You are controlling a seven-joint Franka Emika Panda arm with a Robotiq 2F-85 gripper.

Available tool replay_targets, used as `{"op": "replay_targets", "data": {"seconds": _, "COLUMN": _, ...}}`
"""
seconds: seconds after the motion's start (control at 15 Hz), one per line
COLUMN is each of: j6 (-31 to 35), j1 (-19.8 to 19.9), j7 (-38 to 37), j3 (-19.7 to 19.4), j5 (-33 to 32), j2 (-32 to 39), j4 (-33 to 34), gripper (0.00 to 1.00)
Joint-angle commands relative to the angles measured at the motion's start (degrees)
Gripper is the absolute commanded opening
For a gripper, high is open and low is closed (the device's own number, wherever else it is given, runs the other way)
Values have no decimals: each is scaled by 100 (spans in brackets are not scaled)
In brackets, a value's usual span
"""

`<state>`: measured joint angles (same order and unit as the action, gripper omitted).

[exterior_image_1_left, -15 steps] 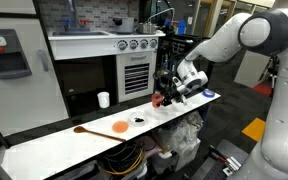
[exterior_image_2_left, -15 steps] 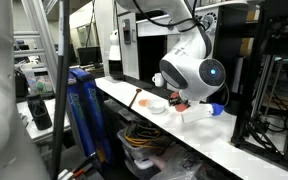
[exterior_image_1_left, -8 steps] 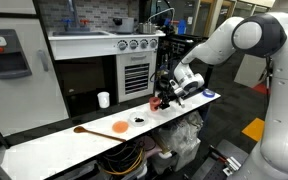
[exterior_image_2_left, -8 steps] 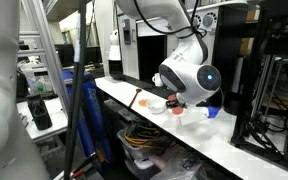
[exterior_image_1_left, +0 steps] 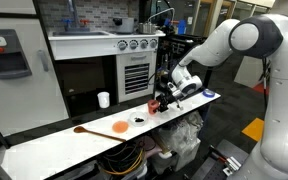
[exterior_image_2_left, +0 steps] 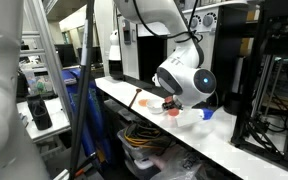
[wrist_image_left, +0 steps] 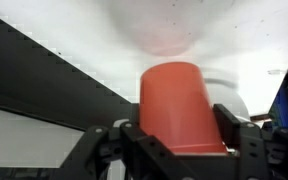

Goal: Pick the pink cup and pour the beans into the bowl

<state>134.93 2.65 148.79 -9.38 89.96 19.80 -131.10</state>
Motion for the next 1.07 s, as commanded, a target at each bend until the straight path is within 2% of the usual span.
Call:
{"op": "replay_targets", "data": {"seconds": 0.0, "j6": -98, "j1": 122, "j7": 23, "j3": 109, "j5": 52, "j2": 158, "j4": 72, "gripper": 48}}
{"op": "replay_targets", "data": {"seconds": 0.67, "j6": -163, "j1": 145, "j7": 34, "j3": 106, "j5": 64, "j2": 353, "j4": 71, "gripper": 48}}
{"op": "replay_targets", "data": {"seconds": 0.73, "j6": -159, "j1": 142, "j7": 34, "j3": 104, "j5": 55, "j2": 359, "j4": 71, "gripper": 93}}
{"op": "replay_targets", "data": {"seconds": 0.87, "j6": -117, "j1": 130, "j7": 42, "j3": 95, "j5": 56, "j2": 346, "j4": 47, "gripper": 99}}
{"op": "replay_targets", "data": {"seconds": 1.0, "j6": -66, "j1": 116, "j7": 42, "j3": 87, "j5": 51, "j2": 314, "j4": 27, "gripper": 100}}
